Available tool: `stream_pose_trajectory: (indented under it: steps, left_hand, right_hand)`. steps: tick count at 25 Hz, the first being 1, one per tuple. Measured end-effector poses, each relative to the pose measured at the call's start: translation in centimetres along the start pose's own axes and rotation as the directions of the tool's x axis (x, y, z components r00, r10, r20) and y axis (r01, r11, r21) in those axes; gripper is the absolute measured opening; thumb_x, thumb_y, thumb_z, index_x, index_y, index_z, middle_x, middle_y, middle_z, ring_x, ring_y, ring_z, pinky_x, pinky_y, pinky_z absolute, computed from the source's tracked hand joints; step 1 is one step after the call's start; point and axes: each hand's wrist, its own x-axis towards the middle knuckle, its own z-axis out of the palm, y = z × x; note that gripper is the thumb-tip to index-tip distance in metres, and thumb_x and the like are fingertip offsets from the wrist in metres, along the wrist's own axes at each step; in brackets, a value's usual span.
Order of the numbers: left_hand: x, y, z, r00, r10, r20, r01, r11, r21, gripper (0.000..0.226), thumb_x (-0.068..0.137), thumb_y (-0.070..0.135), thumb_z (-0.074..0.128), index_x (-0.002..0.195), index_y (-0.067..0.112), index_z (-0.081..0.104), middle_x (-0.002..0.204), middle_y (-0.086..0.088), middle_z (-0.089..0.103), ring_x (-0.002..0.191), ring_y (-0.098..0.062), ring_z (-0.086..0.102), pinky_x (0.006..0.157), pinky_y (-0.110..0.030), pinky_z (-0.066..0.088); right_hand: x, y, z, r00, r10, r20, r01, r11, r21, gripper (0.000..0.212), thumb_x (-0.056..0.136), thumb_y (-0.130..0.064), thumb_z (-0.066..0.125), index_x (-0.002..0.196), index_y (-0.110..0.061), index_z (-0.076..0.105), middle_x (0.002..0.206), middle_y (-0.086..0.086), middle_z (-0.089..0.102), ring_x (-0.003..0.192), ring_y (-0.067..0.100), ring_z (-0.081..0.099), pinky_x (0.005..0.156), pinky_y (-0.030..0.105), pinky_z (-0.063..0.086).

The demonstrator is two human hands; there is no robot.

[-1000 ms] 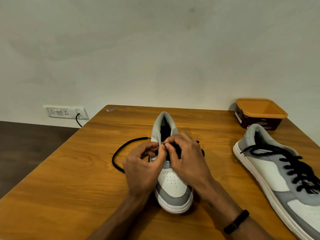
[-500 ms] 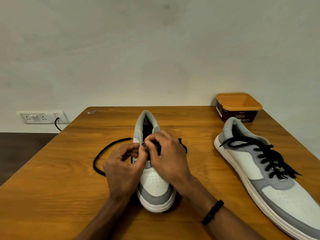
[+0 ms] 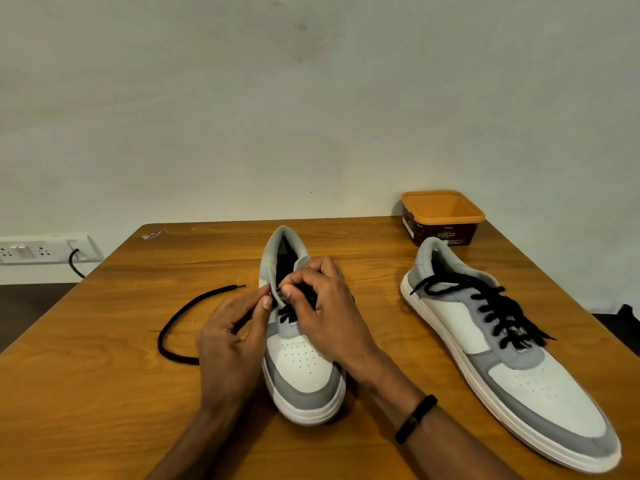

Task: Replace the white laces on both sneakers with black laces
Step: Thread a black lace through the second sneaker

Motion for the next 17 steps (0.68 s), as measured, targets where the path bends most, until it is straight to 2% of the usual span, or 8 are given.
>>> stream_pose_trajectory:
  steps: [2,7,12,17]
  left_hand:
    - [-0.05,-0.14,-0.01,1.0,0.025,0.0,-0.025,1.0,0.013,0.031,0.096,0.022,0.069,0.126,0.02,0.073,0.119,0.009,0.075,0.113,-0.003,0.069,0.092,-0.019,0.056]
    - [-0.06,-0.31,0.02,1.0,0.019,-0.01,-0.019,1.0,0.005,0.033,0.094,0.024,0.068,0.126,0.017,0.074,0.119,0.009,0.074,0.112,0.0,0.068,0.091,-0.018,0.057]
    - [0.0,-0.43,0.03,1.0,0.011,-0.014,-0.011,1.0,0.008,0.032,0.095,0.024,0.069,0.125,0.017,0.074,0.118,0.007,0.075,0.11,0.001,0.069,0.089,-0.018,0.058]
    - [-0.08,-0.27,-0.15,1.0,0.024,0.007,-0.024,1.0,0.006,0.033,0.094,0.019,0.072,0.127,0.017,0.073,0.12,0.007,0.074,0.112,0.0,0.069,0.09,-0.016,0.057]
  right_hand:
    - [0.02,-0.17,0.12,0.999,0.036,0.028,-0.037,0.999,0.031,0.016,0.105,-0.034,0.06,0.108,-0.023,0.071,0.11,-0.01,0.051,0.115,0.009,0.049,0.098,0.027,0.047]
    - [0.09,-0.05,0.32,0.998,-0.017,0.053,0.022,0.995,-0.093,0.014,0.105,-0.028,0.059,0.106,-0.02,0.07,0.105,-0.009,0.052,0.108,0.009,0.049,0.095,0.028,0.046]
    - [0.04,0.38,0.32,0.999,0.018,0.031,-0.022,0.991,0.135,0.014,0.103,-0.03,0.063,0.104,-0.02,0.072,0.102,-0.01,0.057,0.103,0.01,0.057,0.093,0.038,0.053]
    - [0.16,0.65,0.66,0.999,0.014,0.044,-0.019,0.993,0.113,0.016,0.105,-0.032,0.061,0.104,-0.02,0.072,0.102,-0.01,0.058,0.102,0.011,0.06,0.092,0.041,0.055]
